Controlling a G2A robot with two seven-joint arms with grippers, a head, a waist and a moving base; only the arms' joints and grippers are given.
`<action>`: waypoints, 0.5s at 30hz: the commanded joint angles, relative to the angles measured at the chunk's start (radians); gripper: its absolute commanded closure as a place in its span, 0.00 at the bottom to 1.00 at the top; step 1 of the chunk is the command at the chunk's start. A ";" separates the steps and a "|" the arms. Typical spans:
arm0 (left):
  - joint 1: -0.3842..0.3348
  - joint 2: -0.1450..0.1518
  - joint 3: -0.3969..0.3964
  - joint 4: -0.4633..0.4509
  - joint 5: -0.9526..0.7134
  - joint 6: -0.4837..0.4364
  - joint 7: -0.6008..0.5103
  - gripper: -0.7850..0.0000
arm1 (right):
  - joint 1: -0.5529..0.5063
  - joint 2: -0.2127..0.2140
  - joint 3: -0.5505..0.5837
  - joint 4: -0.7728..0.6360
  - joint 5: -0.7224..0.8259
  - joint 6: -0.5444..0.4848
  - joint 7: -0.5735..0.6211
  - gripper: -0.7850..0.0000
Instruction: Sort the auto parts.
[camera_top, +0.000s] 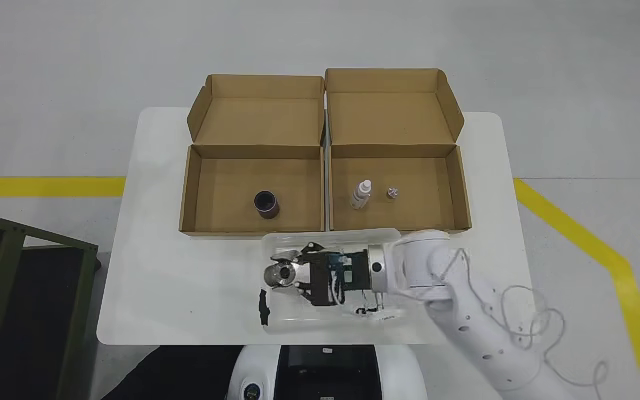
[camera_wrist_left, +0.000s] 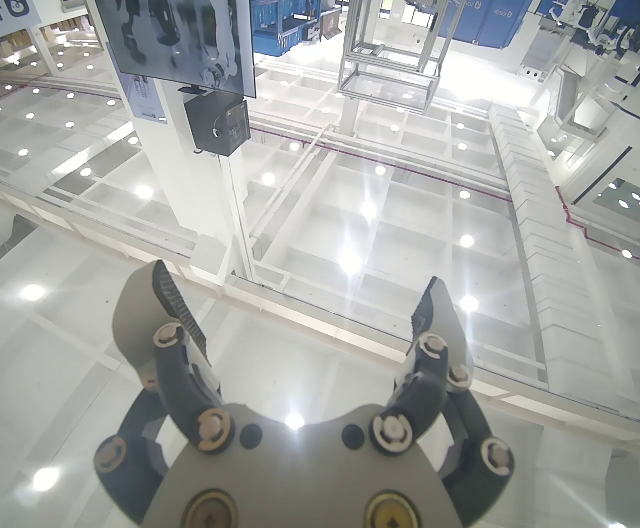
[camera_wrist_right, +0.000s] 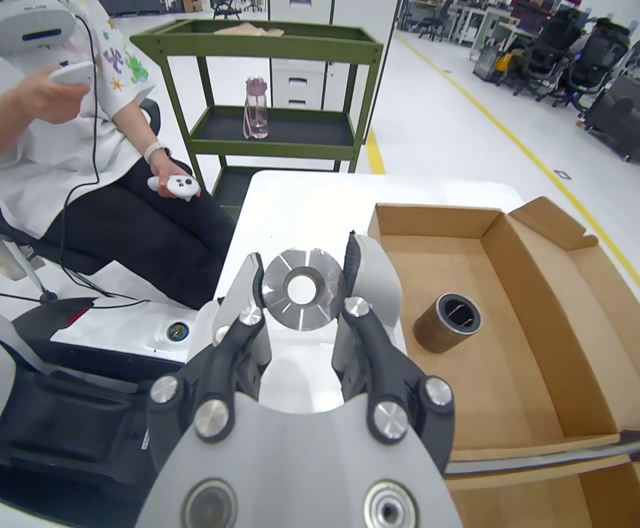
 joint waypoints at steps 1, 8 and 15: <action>0.000 0.000 0.000 0.000 0.000 0.000 0.000 0.00 | 0.009 0.001 0.016 -0.021 0.021 0.005 -0.019 1.00; 0.000 0.000 0.000 0.000 0.000 0.000 0.000 0.00 | 0.030 0.004 0.076 -0.068 0.081 0.034 -0.094 1.00; 0.000 0.000 0.000 0.000 0.000 0.000 0.000 0.00 | 0.019 0.011 0.153 -0.140 0.111 0.068 -0.159 1.00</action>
